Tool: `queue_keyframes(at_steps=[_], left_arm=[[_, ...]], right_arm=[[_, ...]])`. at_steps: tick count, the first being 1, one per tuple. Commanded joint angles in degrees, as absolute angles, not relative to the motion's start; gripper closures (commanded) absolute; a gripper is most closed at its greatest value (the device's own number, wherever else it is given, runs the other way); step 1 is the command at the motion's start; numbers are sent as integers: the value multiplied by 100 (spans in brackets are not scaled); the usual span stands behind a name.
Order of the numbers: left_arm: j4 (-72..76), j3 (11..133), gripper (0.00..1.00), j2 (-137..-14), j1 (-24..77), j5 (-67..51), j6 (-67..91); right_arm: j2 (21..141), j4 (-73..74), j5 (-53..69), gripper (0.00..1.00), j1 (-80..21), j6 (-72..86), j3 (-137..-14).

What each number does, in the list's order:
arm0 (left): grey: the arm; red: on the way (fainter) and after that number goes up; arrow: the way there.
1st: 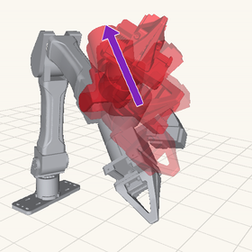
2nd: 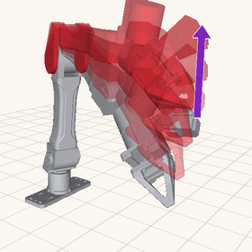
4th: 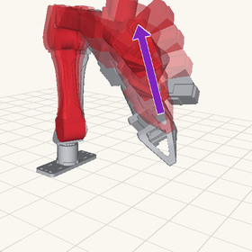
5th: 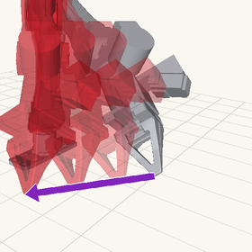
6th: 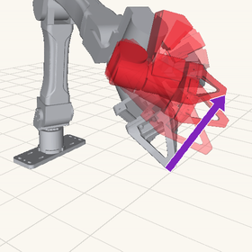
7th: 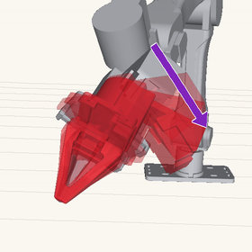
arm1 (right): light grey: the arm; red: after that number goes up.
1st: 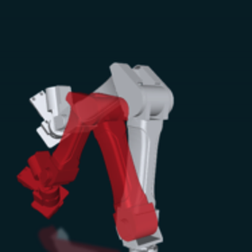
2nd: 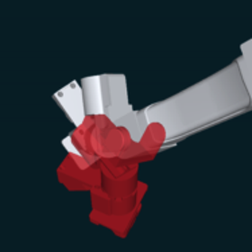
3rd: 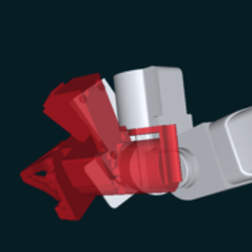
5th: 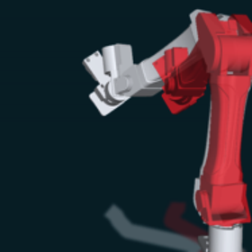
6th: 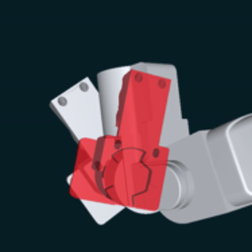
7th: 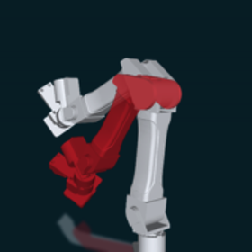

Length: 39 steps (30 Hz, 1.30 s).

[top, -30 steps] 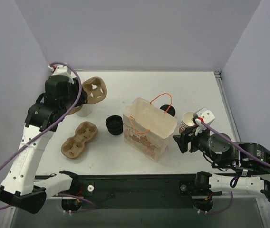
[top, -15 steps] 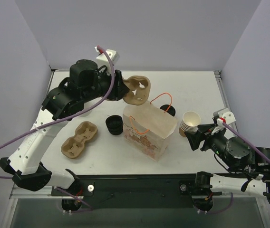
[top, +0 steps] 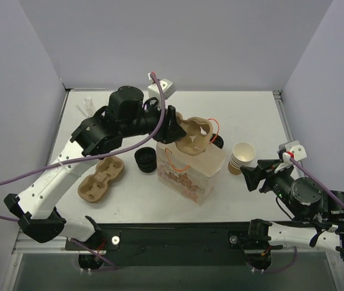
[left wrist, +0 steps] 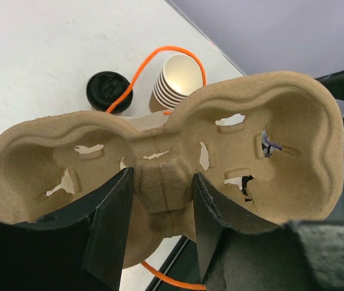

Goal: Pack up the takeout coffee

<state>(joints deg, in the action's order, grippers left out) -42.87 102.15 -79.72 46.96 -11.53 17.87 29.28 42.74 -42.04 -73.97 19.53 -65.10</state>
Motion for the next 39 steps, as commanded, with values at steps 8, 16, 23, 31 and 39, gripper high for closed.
queue_keyframes(at_steps=[8,16,23,31,39], left_arm=[[-3735,9950,52,-8174,4834,-1600,1889],[-3806,9519,52,-8112,4904,-1116,1898],[-3691,9290,52,-8235,4913,-1090,1890],[-4034,9395,52,-8446,5027,-475,1644],[-4333,9562,52,-8727,5212,-44,1389]], right_arm=[[2979,4289,-4395,42,-7436,2144,-6381],[3023,4289,-4596,42,-7436,2197,-6337],[3287,4289,-4710,42,-7436,2346,-6346],[3752,4289,-4939,42,-7436,2540,-6609],[3735,4289,-5001,42,-7436,2601,-6583]])
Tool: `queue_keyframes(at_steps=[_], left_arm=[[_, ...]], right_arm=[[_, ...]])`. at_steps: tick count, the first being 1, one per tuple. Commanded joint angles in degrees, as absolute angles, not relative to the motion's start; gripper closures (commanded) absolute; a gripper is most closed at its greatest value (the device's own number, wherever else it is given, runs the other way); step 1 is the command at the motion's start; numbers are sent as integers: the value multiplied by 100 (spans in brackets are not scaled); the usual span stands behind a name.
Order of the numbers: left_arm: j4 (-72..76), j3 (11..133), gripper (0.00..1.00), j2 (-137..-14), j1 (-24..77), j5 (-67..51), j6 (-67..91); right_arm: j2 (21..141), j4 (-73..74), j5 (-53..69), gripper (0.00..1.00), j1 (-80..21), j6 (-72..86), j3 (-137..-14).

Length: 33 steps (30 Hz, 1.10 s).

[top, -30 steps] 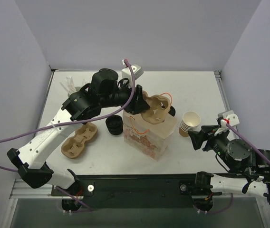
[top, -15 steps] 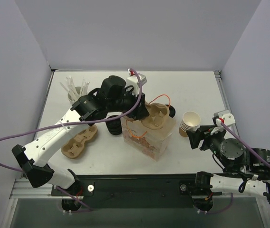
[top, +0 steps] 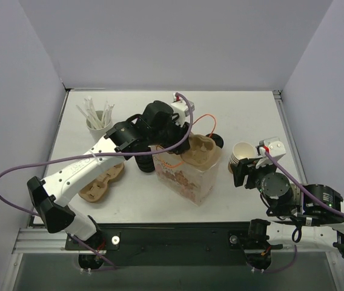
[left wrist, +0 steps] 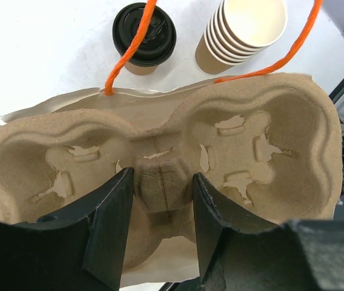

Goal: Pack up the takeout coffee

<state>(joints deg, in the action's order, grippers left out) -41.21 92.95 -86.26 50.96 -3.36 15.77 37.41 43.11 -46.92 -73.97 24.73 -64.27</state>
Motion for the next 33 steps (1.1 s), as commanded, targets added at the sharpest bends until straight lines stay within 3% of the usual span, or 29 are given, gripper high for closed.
queue_keyframes(at_steps=[1,33], left_arm=[[-4350,9580,52,-8745,5247,-44,1380],[-4948,9527,51,-9492,5976,1081,1670]], right_arm=[[3701,4289,-5001,42,-7436,2602,-6574],[3551,4280,-4887,42,-7436,2496,-6504]])
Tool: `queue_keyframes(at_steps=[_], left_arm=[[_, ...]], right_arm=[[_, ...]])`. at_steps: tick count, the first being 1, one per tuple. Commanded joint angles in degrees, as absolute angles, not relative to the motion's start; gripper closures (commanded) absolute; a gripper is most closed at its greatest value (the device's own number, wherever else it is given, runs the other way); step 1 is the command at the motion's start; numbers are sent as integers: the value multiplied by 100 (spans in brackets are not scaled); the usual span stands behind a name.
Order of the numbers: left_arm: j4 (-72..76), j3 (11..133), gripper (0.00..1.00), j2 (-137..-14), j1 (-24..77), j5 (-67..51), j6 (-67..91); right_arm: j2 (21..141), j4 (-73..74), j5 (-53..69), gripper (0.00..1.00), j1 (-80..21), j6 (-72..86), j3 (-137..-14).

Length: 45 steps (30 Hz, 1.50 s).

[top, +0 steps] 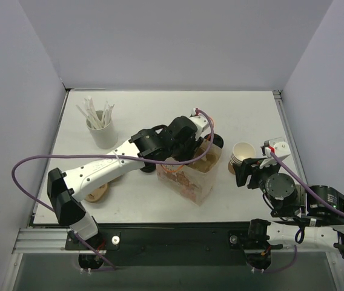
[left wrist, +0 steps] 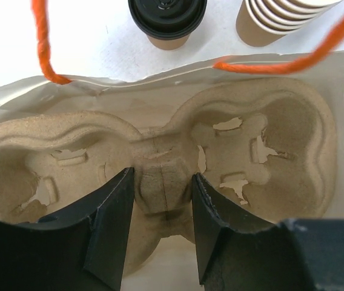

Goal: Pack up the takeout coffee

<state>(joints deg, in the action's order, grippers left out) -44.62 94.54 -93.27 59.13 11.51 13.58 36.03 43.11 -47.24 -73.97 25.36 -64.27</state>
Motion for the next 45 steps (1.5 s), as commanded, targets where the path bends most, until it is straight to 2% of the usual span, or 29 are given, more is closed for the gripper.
queue_keyframes(at_steps=[1,10,17,18,28,38,42,45], left_arm=[[-4974,9536,51,-9544,5985,1064,1670],[-5159,9457,51,-9721,6161,1265,1880],[-5238,9536,37,-9633,6205,1503,1969],[-5282,9571,32,-9607,6205,1546,1969],[-5502,10212,20,-9282,6196,1784,2065],[-5967,10679,17,-8974,6135,2126,2197],[-6388,10862,17,-8851,6073,3028,2224],[-6539,11003,18,-8824,5872,3252,2145]], right_arm=[[3551,4280,-4887,42,-7436,2479,-6504],[3516,4280,-4895,42,-7436,2470,-6495],[3472,4280,-4896,42,-7436,2514,-6425],[3472,4280,-4896,42,-7436,2522,-6434],[3551,4280,-4817,42,-7436,2601,-6416],[3954,4158,-4492,40,-7436,2523,-6547],[4201,3929,-4334,39,-7357,2086,-6723],[4464,3902,-4027,39,-6981,1899,-6925]])
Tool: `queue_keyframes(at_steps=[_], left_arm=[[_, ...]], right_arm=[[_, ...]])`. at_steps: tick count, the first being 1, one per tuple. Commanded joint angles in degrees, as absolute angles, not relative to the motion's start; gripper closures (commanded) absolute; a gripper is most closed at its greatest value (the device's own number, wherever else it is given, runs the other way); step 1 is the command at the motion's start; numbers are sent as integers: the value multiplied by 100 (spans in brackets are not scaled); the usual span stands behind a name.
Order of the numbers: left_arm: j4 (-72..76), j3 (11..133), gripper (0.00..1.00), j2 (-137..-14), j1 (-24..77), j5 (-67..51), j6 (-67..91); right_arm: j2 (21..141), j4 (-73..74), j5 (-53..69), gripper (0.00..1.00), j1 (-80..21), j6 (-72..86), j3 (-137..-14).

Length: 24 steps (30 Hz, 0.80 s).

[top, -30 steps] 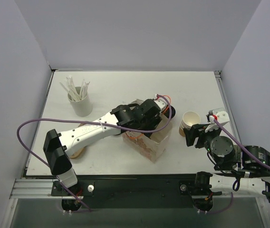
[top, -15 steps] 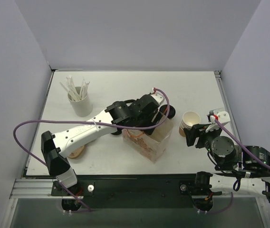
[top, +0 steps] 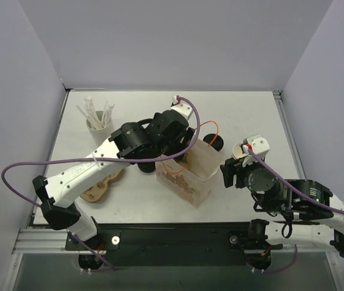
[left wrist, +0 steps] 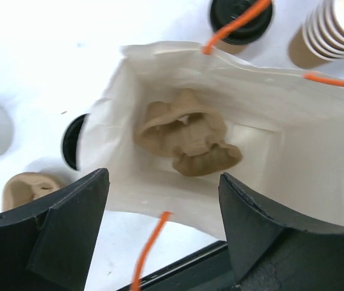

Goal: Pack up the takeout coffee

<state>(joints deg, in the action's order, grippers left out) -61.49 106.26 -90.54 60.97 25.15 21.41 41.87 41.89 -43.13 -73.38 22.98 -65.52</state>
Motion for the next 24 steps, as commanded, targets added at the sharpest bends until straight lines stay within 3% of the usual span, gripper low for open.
queue_keyframes(at_steps=[1,7,13,21,24], left_arm=[[-6548,11134,19,-8833,5775,3235,2049],[-6399,11136,22,-8912,4949,2954,1521],[-5529,10775,23,-8973,4589,1856,879],[-4808,10505,27,-8877,4254,20,1195],[-4658,10275,26,-8833,4254,-97,1230]], right_arm=[[4561,3894,-3634,39,-6857,1933,-7030],[4965,3832,-3427,42,-6082,2652,-7145],[5001,3727,-3621,44,-6091,3620,-7163],[4562,4324,-3805,46,-6082,4920,-7190],[4263,4368,-3963,46,-6091,4949,-7049]])
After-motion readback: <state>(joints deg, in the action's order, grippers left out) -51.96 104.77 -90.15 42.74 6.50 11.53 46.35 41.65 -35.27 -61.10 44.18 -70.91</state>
